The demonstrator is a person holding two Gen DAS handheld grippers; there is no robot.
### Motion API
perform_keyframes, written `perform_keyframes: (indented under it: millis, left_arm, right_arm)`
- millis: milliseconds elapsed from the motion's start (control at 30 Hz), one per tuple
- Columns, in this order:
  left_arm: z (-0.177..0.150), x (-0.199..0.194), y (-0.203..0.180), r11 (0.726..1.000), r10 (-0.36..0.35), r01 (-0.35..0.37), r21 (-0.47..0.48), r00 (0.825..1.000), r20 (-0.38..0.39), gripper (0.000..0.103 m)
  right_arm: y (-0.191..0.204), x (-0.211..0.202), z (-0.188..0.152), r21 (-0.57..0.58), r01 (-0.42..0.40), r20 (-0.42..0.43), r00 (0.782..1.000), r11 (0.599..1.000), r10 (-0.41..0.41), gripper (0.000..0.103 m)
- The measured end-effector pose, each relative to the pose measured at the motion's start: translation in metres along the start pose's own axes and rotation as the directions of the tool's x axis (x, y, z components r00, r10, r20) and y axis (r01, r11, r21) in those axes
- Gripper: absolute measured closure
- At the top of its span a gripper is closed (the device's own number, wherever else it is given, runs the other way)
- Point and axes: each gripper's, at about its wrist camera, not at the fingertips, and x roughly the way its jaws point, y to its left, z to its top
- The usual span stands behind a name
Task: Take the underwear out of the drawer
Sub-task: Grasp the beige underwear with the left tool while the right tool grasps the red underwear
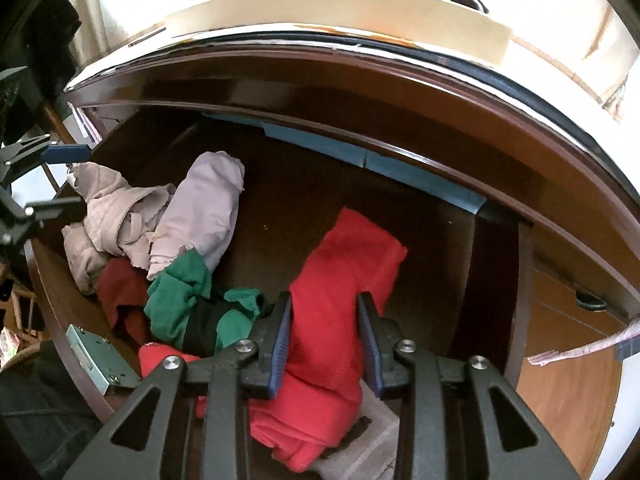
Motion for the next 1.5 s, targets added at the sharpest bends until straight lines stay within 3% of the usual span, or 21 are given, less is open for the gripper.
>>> perform_keyframes:
  millis: [400, 733, 967, 1100, 1300, 1500]
  left_arm:
    - [-0.007, 0.027, 0.003, 0.997, -0.045, 0.039, -0.068, 0.995, -0.087, 0.012]
    - [0.005, 0.049, 0.0, 0.997, -0.077, 0.072, -0.033, 0.977, -0.199, 0.014]
    - [0.003, 0.05, -0.004, 0.998, -0.064, 0.064, -0.008, 0.977, -0.203, 0.038]
    - [0.0, 0.05, -0.003, 0.998, -0.054, 0.055, -0.003, 0.98, -0.191, 0.06]
    - [-0.002, 0.05, 0.0, 0.997, -0.071, 0.072, 0.003, 0.985, -0.16, 0.074]
    - [-0.006, 0.04, 0.005, 0.997, -0.078, 0.077, -0.012, 0.988, -0.13, 0.078]
  right_arm:
    - [0.008, 0.016, -0.002, -0.032, -0.01, -0.032, 0.999, 0.999, 0.009, 0.069]
    - [0.015, 0.029, -0.001, -0.049, -0.029, -0.075, 0.997, 0.998, 0.026, 0.069]
    - [0.013, 0.035, 0.0, -0.033, -0.044, -0.102, 0.994, 0.998, 0.04, 0.067]
    - [0.008, 0.038, 0.002, 0.012, -0.035, -0.11, 0.993, 0.999, 0.036, 0.065]
    - [0.004, 0.042, 0.004, 0.065, -0.019, -0.123, 0.992, 0.998, 0.027, 0.059]
    - [0.0, 0.055, 0.007, 0.075, -0.012, -0.191, 0.981, 0.997, 0.026, 0.057]
